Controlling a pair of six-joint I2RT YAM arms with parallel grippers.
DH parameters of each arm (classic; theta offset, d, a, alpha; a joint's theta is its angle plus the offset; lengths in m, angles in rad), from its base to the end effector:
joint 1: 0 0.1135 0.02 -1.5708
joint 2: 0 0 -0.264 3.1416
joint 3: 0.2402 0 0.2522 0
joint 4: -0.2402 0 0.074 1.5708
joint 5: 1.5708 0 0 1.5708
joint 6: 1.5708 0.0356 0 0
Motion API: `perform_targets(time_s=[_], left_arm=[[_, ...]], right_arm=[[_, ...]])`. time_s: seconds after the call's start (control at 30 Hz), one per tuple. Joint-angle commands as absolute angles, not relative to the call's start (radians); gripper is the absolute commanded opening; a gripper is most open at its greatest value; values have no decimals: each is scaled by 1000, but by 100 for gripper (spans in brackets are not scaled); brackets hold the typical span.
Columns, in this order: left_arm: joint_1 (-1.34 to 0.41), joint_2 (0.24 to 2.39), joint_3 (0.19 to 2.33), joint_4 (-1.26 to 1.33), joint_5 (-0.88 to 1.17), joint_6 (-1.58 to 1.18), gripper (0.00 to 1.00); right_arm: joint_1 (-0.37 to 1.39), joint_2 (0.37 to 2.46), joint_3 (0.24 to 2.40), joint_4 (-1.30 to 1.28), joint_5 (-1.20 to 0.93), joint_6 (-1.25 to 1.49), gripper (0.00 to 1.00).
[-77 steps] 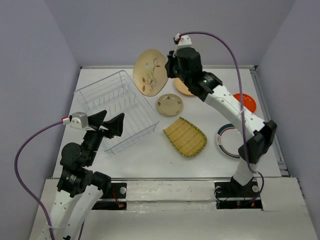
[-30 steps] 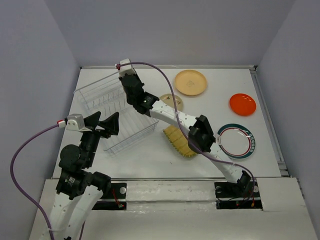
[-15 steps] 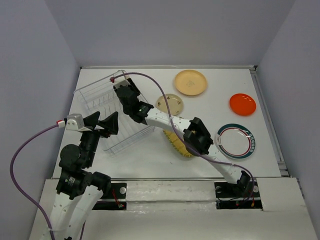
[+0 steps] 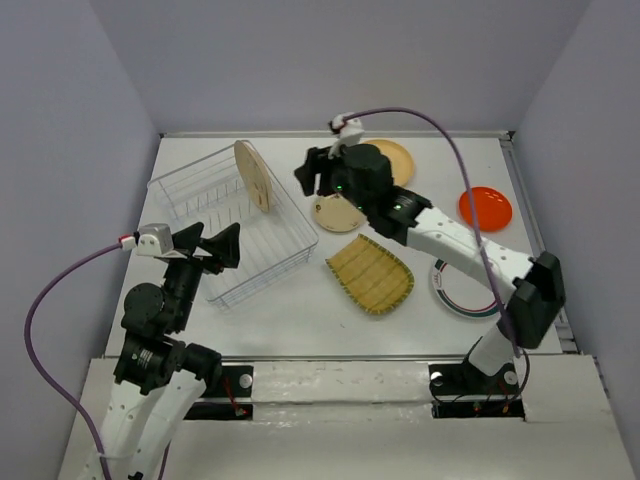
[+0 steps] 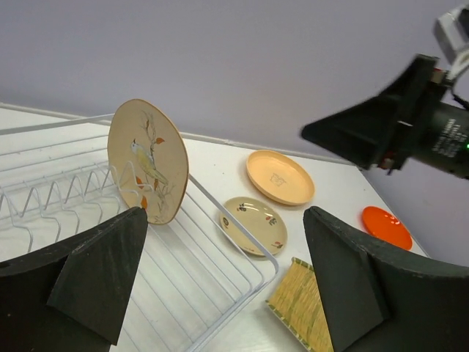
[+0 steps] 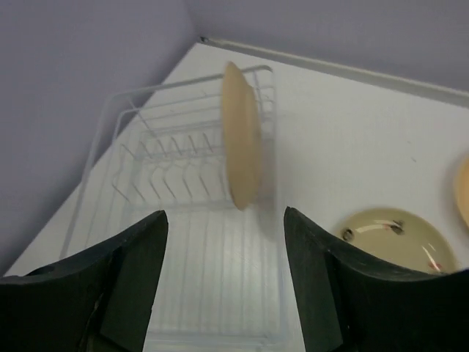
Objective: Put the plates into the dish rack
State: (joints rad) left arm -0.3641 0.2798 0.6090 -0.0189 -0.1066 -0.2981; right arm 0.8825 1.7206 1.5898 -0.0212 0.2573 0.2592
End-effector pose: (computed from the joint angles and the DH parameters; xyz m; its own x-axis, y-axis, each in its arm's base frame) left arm 0.0788 -0.0260 0.3558 0.1966 -0.3874 -0.9007 0.3318 0.8907 -0.3107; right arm 0.2721 0.3165 0.3857 -0.2435 0.0942 -0.9653 -0.5428 0.8115 0.2161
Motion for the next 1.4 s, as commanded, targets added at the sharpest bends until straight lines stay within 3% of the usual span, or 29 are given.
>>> perform_targets(time_s=[0.0, 0.07, 0.13, 0.2, 0.23, 0.27, 0.37, 0.6, 1.07, 1.13, 1.17, 1.27, 1.37], left_arm=[[-357, 313, 618, 48, -63, -301, 99], [-357, 321, 618, 49, -57, -301, 99], [-356, 336, 617, 49, -52, -301, 99], [-353, 342, 618, 51, -46, -301, 99], [-350, 348, 617, 51, -43, -301, 99], [-350, 348, 618, 51, -41, -302, 99], [-347, 353, 615, 52, -35, -302, 99], [-347, 347, 615, 54, -21, -301, 99], [-351, 299, 615, 52, -14, -301, 99], [-354, 295, 615, 51, -15, -299, 99], [-356, 293, 614, 52, -15, -301, 99], [-356, 290, 615, 51, -20, -301, 99], [-357, 288, 617, 51, -15, -299, 99]], right_arm=[[642, 1548, 1224, 40, -64, 506, 49], [571, 1504, 1145, 41, -77, 524, 20], [476, 1474, 1068, 43, -107, 554, 13], [410, 1494, 1034, 72, -167, 578, 15], [356, 1509, 1026, 75, -190, 601, 20], [336, 1528, 1022, 80, -225, 606, 33], [282, 1626, 1037, 97, -277, 621, 47], [270, 1848, 1131, 145, -288, 692, 48], [279, 2101, 1204, 322, -437, 854, 44], [288, 2120, 1216, 325, -439, 867, 39], [288, 2128, 1216, 331, -439, 882, 30], [288, 2103, 1201, 338, -402, 891, 15], [288, 2045, 1160, 337, -347, 882, 11]])
